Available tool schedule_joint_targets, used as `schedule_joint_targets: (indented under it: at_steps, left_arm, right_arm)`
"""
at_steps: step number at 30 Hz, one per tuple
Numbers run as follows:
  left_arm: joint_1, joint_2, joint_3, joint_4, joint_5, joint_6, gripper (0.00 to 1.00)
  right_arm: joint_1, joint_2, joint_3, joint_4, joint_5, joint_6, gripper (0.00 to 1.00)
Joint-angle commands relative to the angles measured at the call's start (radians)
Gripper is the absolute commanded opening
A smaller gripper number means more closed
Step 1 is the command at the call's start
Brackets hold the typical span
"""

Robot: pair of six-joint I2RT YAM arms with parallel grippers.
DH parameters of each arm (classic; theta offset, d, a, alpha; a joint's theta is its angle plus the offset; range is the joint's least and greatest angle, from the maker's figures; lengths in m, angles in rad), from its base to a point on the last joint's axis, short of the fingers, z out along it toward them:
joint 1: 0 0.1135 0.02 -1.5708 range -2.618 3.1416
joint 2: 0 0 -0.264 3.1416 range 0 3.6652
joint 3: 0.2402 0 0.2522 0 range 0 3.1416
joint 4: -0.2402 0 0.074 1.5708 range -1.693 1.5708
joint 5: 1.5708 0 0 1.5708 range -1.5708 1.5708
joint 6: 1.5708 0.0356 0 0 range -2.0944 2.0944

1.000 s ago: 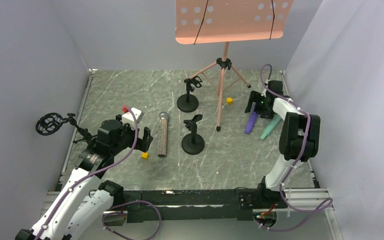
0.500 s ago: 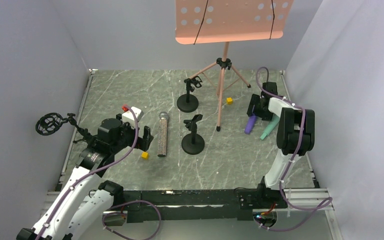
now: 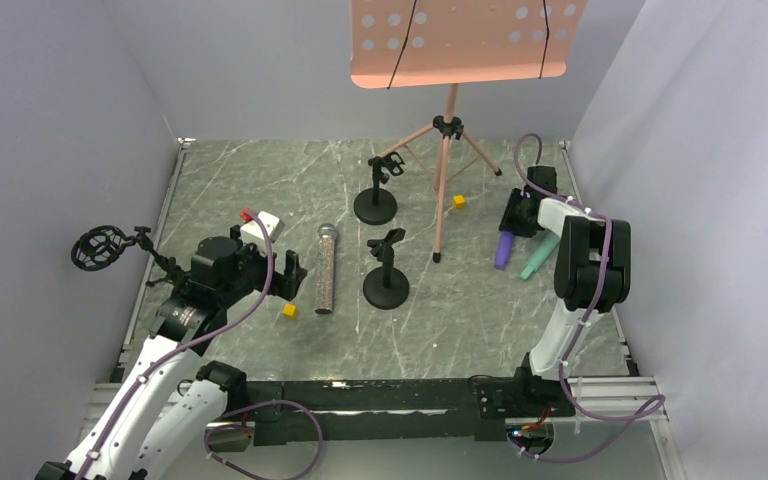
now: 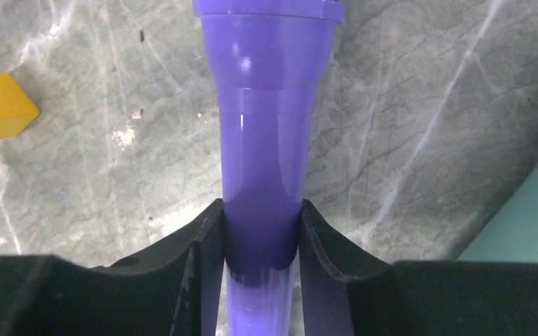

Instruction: Attach the microphones to the stand

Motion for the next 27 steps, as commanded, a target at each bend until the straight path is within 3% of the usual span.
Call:
schedule_joint_targets:
  at_steps: [1,5,11,18,22,24,27]
  left_arm:
    - [0.010,-0.007,0.004,0.050,0.035,0.006,0.99]
    - [0.016,-0.015,-0.001,0.061,0.056,0.001,0.99]
    - [0.024,-0.029,-0.004,0.089,0.084,-0.018,0.99]
    - [0.024,-0.026,0.062,0.236,0.308,-0.244,0.99]
    - [0.022,0.047,0.090,0.465,0.503,-0.467,0.99]
    - [0.020,0.104,0.087,0.659,0.588,-0.610,0.99]
    - [-0.020,0.210,0.086,0.877,0.643,-0.793,0.99]
  right_arm:
    - [-0.036,-0.064,-0.031,0.042,-0.117,0.034,0.23]
    - [-0.085,-0.158,-0.084,0.082,-0.262,0.037,0.15]
    - [-0.124,-0.366,-0.117,0.065,-0.426,-0.016,0.12]
    - [-0.125,-0.729,-0.227,-0.028,-0.649,-0.251,0.09]
    - [-0.122,-0.849,-0.284,-0.107,-0.926,-0.436,0.09]
    - [-0.113,-0.870,-0.274,-0.167,-1.058,-0.542,0.09]
    - [-0.087,-0.863,-0.240,-0.299,-1.230,-0.681,0.09]
